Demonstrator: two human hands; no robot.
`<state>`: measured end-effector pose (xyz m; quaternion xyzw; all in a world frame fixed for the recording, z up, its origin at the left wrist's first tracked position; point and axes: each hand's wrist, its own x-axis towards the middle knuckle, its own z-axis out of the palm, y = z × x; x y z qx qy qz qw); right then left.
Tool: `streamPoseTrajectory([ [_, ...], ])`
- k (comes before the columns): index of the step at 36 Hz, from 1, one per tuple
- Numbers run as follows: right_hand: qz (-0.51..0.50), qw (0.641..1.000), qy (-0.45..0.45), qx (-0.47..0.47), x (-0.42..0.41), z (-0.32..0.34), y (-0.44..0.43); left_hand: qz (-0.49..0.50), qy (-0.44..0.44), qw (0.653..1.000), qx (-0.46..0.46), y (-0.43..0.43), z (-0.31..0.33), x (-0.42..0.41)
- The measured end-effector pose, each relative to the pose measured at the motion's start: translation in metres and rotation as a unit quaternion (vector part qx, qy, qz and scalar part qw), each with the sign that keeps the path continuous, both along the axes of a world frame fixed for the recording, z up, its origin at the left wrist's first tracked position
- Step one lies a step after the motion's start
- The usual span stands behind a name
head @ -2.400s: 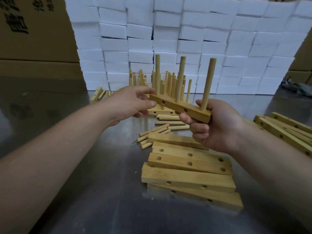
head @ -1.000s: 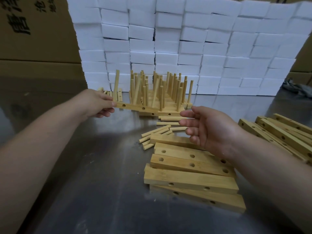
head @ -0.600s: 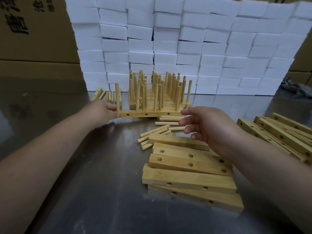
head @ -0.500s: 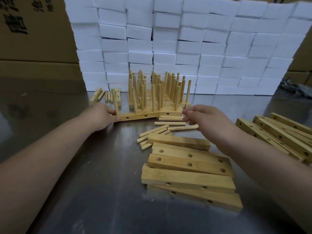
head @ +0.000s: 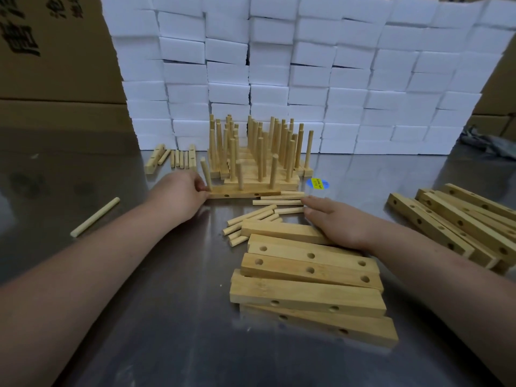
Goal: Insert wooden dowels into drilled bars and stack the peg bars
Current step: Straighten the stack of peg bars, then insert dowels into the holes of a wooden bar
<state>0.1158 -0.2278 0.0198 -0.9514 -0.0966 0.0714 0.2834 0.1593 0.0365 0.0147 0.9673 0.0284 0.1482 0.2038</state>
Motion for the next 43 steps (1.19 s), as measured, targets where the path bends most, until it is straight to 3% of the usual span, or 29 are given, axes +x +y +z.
streamPoseTrajectory([
  [4,-0.020,0.998,-0.022,0.047,0.001,-0.001,-0.002,-0.021,0.013,1.000,0.019,-0.007,-0.002,0.000],
  [8,-0.014,0.998,-0.050,0.034,0.007,-0.005,0.000,-0.026,-0.028,0.999,0.004,-0.008,-0.010,0.003],
  [18,-0.057,0.992,-0.025,0.112,0.019,-0.008,-0.003,-0.098,0.009,0.995,0.009,0.000,-0.018,0.010],
  [35,-0.055,0.996,-0.013,0.075,0.043,-0.007,0.000,-0.089,0.019,0.988,-0.126,0.007,-0.019,0.019],
  [43,0.001,0.999,-0.032,0.010,0.045,-0.011,0.004,-0.083,0.027,0.995,-0.053,0.006,-0.017,0.017],
])
